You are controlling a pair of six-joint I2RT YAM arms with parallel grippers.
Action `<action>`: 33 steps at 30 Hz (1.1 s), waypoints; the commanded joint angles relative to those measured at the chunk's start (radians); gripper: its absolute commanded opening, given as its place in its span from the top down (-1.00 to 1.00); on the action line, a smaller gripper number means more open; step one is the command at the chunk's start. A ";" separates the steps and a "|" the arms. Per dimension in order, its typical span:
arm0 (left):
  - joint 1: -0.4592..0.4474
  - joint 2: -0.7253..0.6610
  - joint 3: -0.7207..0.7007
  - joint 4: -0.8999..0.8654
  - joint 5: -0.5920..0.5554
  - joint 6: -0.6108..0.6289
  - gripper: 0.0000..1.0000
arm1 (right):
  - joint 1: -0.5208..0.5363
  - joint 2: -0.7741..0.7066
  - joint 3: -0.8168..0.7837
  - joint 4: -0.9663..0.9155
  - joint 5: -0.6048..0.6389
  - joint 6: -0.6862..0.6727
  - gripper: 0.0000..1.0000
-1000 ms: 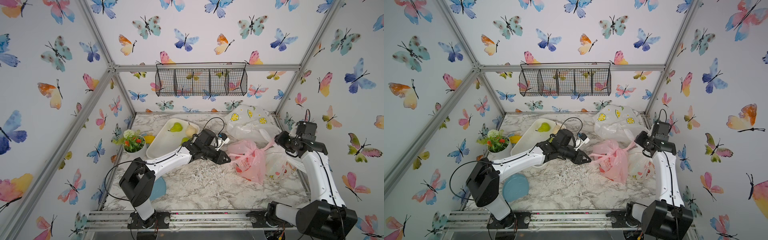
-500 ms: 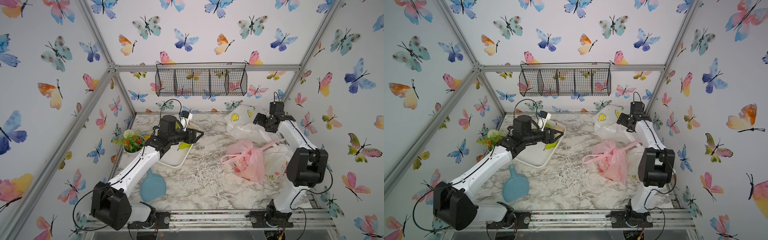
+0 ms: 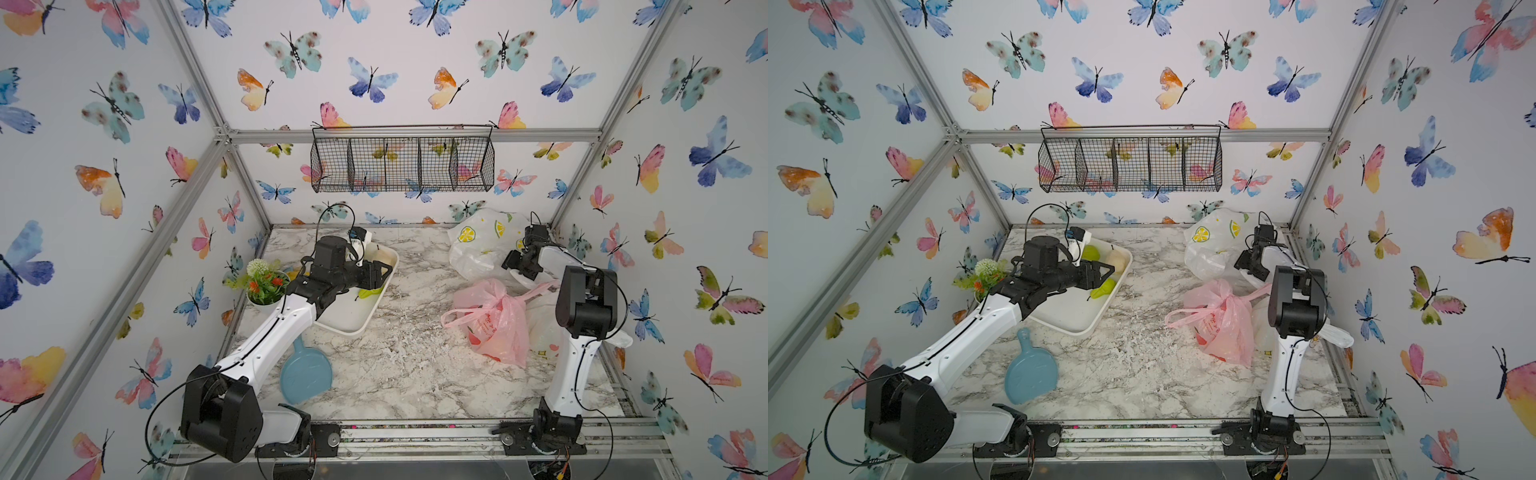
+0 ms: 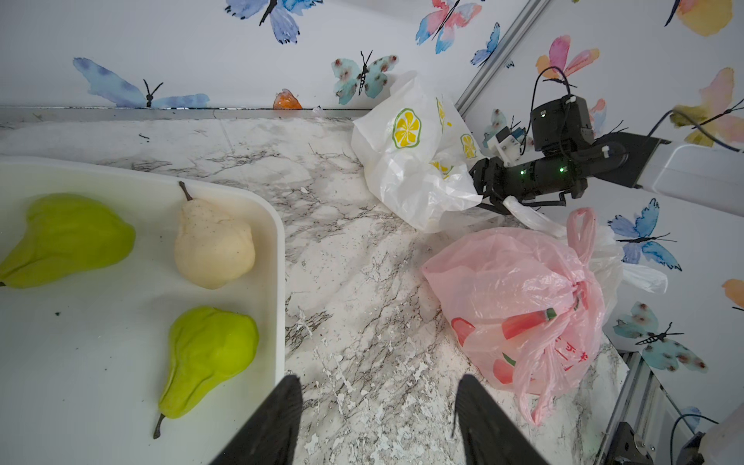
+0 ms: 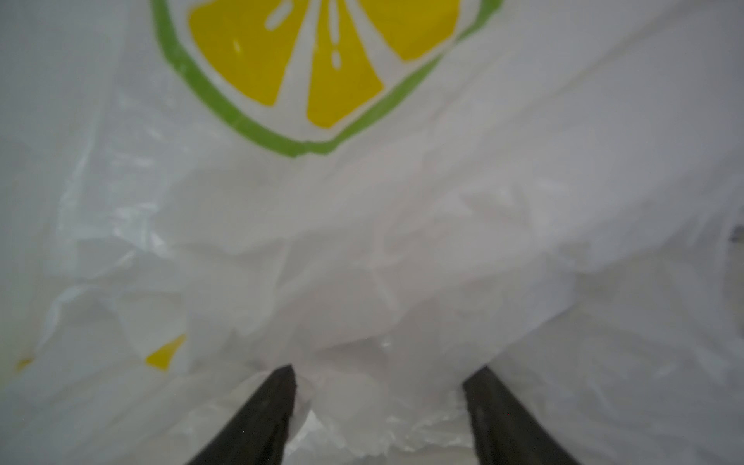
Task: Place the pears into plastic bags & tie knots
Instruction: Pick up the plastic bag from the corner of the board, then place the plastic bag at the center of the board.
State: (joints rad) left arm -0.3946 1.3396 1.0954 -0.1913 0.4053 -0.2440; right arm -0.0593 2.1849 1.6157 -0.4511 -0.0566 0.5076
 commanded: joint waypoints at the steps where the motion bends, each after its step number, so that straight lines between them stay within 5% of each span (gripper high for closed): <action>1: 0.005 -0.029 0.005 0.012 0.000 -0.013 -0.25 | 0.002 -0.034 -0.029 0.049 -0.098 0.016 0.27; 5: 0.006 -0.039 0.000 0.012 -0.010 -0.013 -0.25 | 0.007 -0.256 -0.111 0.187 -0.160 0.016 0.77; 8: 0.008 -0.040 0.000 0.013 -0.010 -0.021 -0.24 | 0.007 -0.388 -0.127 0.165 -0.145 -0.009 0.93; 16: 0.010 -0.043 0.007 0.012 -0.010 -0.047 -0.22 | 0.007 -0.713 -0.205 0.077 -0.017 -0.127 0.94; 21: 0.010 -0.058 0.002 0.040 0.004 -0.093 -0.22 | 0.033 -0.833 -0.146 0.043 -0.116 -0.210 0.94; 26: 0.012 -0.072 0.009 0.044 -0.008 -0.123 -0.22 | 0.234 -0.894 -0.078 0.097 -0.339 -0.266 0.94; 30: 0.061 -0.097 0.011 0.004 -0.045 -0.178 -0.21 | 0.524 -0.898 -0.069 0.055 -0.304 -0.376 0.94; 33: 0.163 -0.127 -0.001 -0.039 -0.021 -0.236 -0.17 | 0.741 -0.909 -0.216 0.076 -0.220 -0.459 0.95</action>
State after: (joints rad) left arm -0.3115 1.2610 1.0954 -0.1917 0.3893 -0.4114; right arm 0.5648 1.2865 1.4979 -0.3489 -0.3061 0.1604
